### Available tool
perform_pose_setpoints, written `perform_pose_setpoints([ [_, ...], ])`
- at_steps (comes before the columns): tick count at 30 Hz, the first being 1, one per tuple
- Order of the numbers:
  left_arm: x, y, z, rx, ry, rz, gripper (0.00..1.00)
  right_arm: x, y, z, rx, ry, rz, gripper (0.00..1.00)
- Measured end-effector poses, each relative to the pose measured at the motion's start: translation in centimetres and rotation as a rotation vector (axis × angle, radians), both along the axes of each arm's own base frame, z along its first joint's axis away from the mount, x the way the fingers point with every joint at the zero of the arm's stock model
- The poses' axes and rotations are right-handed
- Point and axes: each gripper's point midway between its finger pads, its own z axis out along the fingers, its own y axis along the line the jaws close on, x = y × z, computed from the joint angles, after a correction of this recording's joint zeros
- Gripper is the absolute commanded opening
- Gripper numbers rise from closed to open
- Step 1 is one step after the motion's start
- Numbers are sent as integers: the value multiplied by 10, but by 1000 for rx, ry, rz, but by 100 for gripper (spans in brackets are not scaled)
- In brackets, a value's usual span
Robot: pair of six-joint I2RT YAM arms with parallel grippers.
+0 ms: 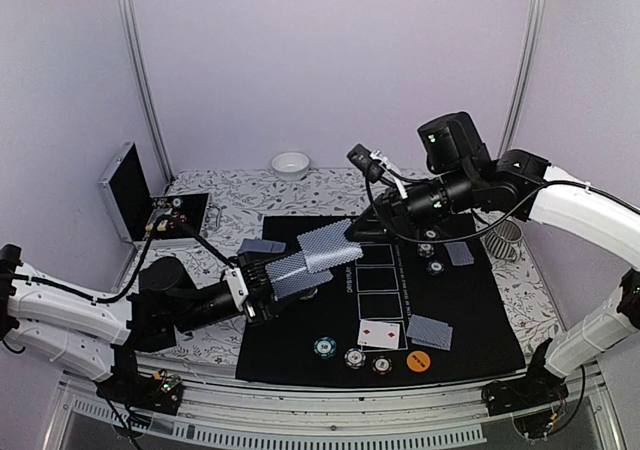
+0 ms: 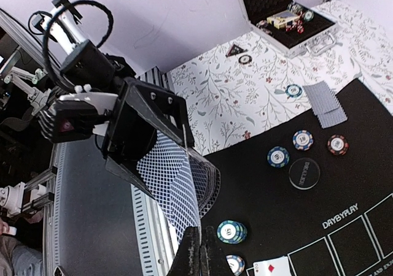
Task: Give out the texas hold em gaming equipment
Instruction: Pick up the poker card from the face-down deck piles, then flop the poker card in the community card area.
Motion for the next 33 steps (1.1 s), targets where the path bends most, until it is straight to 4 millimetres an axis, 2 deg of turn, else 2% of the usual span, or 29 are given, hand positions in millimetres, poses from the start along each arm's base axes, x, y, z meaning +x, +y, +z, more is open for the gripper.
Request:
perform_pose_setpoints([
  [6,2,7,-7,3,23,25,60,17,-22,52,98,-145,-22,2],
  [8,3,10,-8,-1,28,34,60,25,-32,64,113,-207,-44,2],
  [11,2,17,-7,-14,34,43,60,44,-42,68,90,-312,-108,2],
  [13,0,24,-8,-24,38,50,60,61,-46,61,54,-405,-151,2],
  [16,-1,32,-9,-35,40,62,60,79,-50,28,-23,-526,-152,2],
  [18,-2,38,-9,-44,40,68,60,85,-49,-11,-80,-608,-99,1],
  [22,-4,48,-8,-65,36,76,60,84,-53,-108,-210,-745,63,2],
  [25,-5,54,-7,-76,35,85,60,80,-55,-155,-279,-839,198,2],
  [28,-5,58,-6,-84,32,90,60,84,-50,-177,-314,-959,322,2],
  [33,-6,61,-8,-86,32,93,60,83,-52,-197,-351,-1129,461,2],
])
